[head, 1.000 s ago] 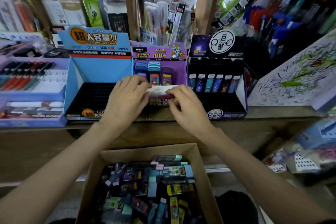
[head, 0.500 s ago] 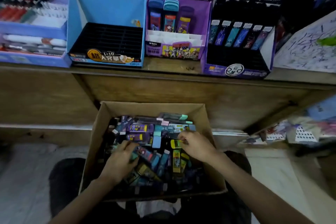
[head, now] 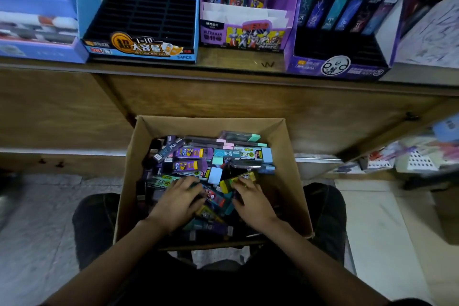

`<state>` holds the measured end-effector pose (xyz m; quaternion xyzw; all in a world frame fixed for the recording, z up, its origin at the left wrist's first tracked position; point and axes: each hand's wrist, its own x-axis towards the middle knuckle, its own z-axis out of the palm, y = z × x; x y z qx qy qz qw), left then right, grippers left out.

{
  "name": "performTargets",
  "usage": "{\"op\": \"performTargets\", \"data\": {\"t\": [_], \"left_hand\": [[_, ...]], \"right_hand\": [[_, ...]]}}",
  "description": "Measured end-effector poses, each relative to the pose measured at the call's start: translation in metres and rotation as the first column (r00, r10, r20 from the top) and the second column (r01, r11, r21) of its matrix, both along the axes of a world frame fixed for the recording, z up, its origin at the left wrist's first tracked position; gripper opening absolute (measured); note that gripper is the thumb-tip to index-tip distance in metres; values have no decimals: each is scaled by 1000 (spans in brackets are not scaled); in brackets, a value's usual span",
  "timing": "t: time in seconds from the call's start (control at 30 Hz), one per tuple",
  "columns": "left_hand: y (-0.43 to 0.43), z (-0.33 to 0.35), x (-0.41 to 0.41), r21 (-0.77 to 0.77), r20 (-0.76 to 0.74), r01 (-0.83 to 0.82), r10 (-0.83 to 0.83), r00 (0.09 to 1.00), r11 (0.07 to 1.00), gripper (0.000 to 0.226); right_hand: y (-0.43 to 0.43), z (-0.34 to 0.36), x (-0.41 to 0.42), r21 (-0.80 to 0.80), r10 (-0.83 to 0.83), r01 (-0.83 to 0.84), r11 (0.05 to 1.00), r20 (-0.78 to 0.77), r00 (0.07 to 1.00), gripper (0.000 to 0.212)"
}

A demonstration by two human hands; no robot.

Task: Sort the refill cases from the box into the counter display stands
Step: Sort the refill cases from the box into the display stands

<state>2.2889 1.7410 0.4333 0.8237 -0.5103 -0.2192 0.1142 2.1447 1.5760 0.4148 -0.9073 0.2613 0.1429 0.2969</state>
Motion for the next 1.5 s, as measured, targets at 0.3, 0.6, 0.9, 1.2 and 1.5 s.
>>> {"op": "performTargets", "data": {"t": [0.3, 0.6, 0.9, 1.2, 1.5], "left_hand": [[-41, 2, 5, 240, 11, 181, -190, 982, 954, 47], [-22, -7, 0, 164, -5, -65, 67, 998, 984, 40], [-46, 2, -22, 180, -224, -486, 517, 826, 855, 19], [-69, -3, -47, 252, -414, -506, 564, 714, 825, 25], [-66, -5, -50, 210, -495, -577, 595, 633, 789, 20]], "right_hand": [[-40, 9, 5, -32, 208, -210, 977, -44, 977, 52], [-33, -1, 0, 102, -195, 208, 973, -121, 973, 38], [-9, -3, 3, 167, -476, 483, 859, -82, 875, 30], [-8, -1, 11, 433, -704, 679, 593, -131, 698, 44], [-6, 4, 15, 597, -746, 690, 409, -217, 630, 26]]}}
